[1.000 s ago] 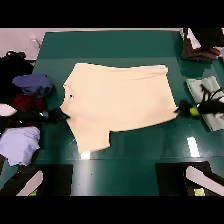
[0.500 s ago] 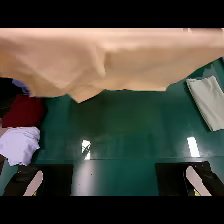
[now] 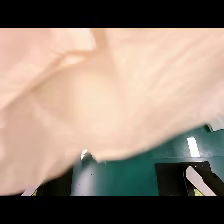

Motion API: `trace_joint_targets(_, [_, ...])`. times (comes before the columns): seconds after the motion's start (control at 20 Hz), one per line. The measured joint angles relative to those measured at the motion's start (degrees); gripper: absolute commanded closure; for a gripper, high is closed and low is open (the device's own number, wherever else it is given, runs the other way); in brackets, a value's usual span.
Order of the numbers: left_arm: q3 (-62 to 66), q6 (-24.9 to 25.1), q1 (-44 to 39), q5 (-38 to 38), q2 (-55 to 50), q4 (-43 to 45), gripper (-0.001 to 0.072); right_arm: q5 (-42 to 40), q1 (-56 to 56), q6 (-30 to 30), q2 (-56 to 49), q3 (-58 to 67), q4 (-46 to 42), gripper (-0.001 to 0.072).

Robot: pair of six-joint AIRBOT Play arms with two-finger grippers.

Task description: Fold the shirts.

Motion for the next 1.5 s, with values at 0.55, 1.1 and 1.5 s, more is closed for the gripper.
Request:
trace_joint_targets(0.55, [-28.2, 4.6, -1.5, -4.5, -30.8, -5.8, 0.0684, 0.9, 7.3, 0.5, -24.3, -23.5, -3.8, 0.0690])
trace_joint_targets(1.1, [-18.7, 7.1, -4.4, 2.6, -51.9, -5.7, 0.0684, -0.6, 8.0, 2.9, -44.0, -9.1, -4.5, 0.0690])
trace_joint_targets(1.5, [-26.3, 7.1, -8.4, -5.6, -52.9, 4.6, 0.0683, -3.3, 7.6, 1.8, -37.4, -26.4, -5.3, 0.0688])
